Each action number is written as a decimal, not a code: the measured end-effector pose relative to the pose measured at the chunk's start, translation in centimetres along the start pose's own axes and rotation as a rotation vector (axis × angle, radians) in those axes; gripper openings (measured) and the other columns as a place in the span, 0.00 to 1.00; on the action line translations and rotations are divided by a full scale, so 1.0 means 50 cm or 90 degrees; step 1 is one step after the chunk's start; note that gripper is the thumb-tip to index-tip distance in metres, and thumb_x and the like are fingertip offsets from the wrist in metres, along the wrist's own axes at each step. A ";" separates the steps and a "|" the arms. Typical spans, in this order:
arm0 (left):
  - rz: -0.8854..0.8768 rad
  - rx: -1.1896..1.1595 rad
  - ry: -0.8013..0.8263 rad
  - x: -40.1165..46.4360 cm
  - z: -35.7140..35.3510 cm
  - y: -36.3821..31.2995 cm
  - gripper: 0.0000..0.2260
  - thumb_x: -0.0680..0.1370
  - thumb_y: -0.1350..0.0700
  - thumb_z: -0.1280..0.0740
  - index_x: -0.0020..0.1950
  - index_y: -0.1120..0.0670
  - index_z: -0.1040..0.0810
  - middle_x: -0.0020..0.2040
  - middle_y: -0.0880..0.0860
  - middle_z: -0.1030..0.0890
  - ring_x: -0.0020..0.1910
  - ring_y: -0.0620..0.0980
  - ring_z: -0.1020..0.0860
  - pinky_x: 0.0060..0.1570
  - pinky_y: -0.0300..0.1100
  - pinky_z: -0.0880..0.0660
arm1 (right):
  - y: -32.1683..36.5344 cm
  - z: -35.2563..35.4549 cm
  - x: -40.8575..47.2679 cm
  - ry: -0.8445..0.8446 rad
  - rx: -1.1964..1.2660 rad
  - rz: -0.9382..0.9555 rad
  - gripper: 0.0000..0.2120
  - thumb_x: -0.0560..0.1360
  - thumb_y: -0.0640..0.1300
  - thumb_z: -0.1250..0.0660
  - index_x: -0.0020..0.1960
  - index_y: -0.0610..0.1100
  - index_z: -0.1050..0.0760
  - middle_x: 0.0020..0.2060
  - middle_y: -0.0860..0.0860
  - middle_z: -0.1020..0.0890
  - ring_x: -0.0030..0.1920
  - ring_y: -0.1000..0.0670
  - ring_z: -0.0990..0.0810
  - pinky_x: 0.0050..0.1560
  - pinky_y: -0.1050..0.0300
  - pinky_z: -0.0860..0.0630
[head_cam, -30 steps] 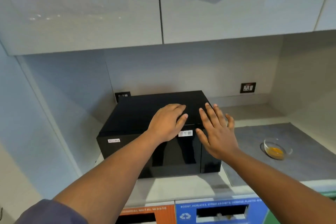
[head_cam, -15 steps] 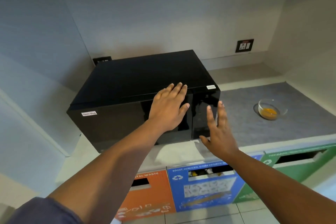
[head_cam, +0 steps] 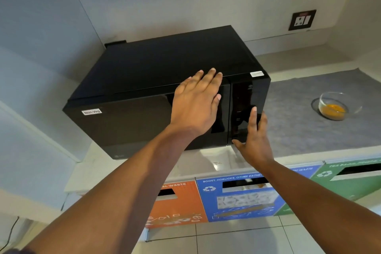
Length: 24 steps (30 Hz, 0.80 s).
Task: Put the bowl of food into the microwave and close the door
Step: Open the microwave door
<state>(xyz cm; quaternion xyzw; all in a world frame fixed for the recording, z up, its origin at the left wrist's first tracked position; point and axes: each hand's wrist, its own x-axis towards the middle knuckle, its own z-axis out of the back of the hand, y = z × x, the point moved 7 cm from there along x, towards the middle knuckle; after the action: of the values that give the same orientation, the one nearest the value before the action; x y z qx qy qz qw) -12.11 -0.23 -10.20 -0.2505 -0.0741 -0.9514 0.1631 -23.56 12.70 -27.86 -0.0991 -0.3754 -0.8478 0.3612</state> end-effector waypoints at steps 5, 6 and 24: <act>0.005 0.016 -0.017 0.001 -0.007 0.003 0.24 0.84 0.46 0.43 0.80 0.48 0.37 0.80 0.49 0.33 0.79 0.52 0.35 0.75 0.51 0.39 | -0.008 -0.010 -0.004 -0.019 -0.009 -0.016 0.67 0.68 0.45 0.18 0.80 0.62 0.70 0.80 0.53 0.52 0.72 0.33 0.28 0.57 0.44 0.19; 0.004 0.018 -0.022 0.001 -0.009 0.004 0.24 0.84 0.46 0.43 0.80 0.48 0.36 0.80 0.48 0.32 0.79 0.52 0.35 0.75 0.51 0.39 | -0.010 -0.013 -0.004 -0.021 -0.010 -0.021 0.67 0.68 0.45 0.18 0.80 0.62 0.70 0.80 0.53 0.52 0.73 0.33 0.28 0.57 0.44 0.20; 0.047 -0.020 -0.004 -0.038 0.023 -0.019 0.23 0.85 0.43 0.49 0.79 0.46 0.33 0.80 0.46 0.34 0.79 0.49 0.36 0.76 0.50 0.40 | 0.024 0.009 -0.014 -0.005 -0.044 -0.001 0.68 0.64 0.46 0.16 0.83 0.52 0.66 0.82 0.40 0.54 0.76 0.31 0.36 0.70 0.42 0.31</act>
<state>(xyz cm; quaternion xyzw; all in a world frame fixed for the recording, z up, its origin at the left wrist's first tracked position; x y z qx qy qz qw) -10.33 1.42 -10.20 -0.2582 -0.0505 -0.9451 0.1936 -22.27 12.83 -27.17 -0.1147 -0.3472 -0.8601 0.3556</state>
